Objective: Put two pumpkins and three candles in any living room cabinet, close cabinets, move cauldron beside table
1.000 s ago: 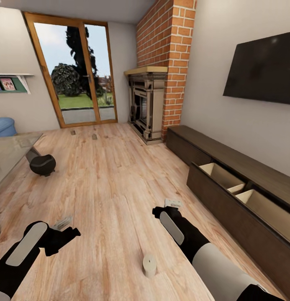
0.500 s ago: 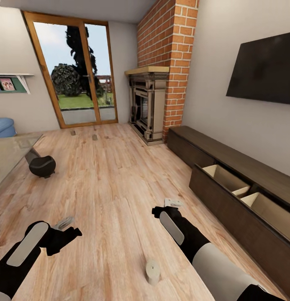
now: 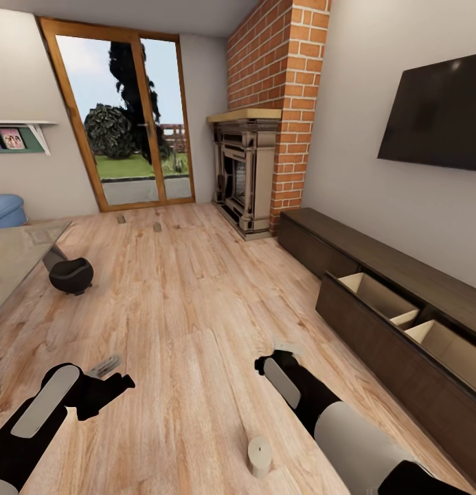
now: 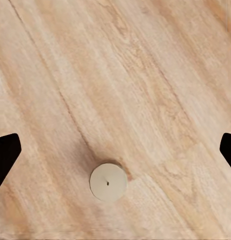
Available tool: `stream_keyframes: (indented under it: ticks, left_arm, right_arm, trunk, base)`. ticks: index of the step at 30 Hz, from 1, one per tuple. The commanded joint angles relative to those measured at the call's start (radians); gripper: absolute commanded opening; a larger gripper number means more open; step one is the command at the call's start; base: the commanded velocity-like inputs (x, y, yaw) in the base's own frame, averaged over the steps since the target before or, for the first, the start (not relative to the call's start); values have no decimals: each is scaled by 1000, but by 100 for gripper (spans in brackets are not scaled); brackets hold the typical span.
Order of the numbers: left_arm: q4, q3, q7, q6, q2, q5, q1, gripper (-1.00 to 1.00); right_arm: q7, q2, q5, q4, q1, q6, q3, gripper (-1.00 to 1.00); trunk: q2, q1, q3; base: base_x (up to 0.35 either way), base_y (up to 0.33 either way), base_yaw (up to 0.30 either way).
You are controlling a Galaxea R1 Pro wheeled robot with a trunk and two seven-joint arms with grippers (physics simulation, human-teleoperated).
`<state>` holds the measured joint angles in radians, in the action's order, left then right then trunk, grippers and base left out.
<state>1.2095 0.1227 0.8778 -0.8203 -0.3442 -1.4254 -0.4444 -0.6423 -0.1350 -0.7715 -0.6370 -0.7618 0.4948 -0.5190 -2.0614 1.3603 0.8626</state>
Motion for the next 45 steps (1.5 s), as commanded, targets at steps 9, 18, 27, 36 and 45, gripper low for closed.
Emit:
stream_keyframes:
  ticks: [9, 18, 27, 36, 45]
  left_arm:
    - [100, 4, 12, 1, -3, -12, 3, 100]
    - [118, 3, 12, 0, -9, -13, 6, 100]
    - [135, 11, 11, 0, -2, -14, 7, 100]
    - [137, 29, 10, 0, -1, -12, 7, 100]
    - [147, 41, 9, 0, -1, -13, 7, 100]
  right_arm:
    - [0, -3, -14, 139, -64, 35, -3, 100]
    - [82, -3, -15, 136, -65, 37, -3, 100]
    - [195, 0, -15, 122, -67, 4, 4, 100]
    - [229, -1, -13, 123, -67, 7, 0, 100]
    - [232, -1, -5, 123, -67, 2, -1, 100]
  trunk:
    - [-22, 11, 10]
    - [-85, 46, 39]
    - [-148, 80, 67]
    - [-211, 115, 95]
    - [-274, 149, 123]
  base:
    - [0, 0, 0]
    - [0, 0, 0]
    - [0, 0, 0]
    - [0, 0, 0]
    - [0, 0, 0]
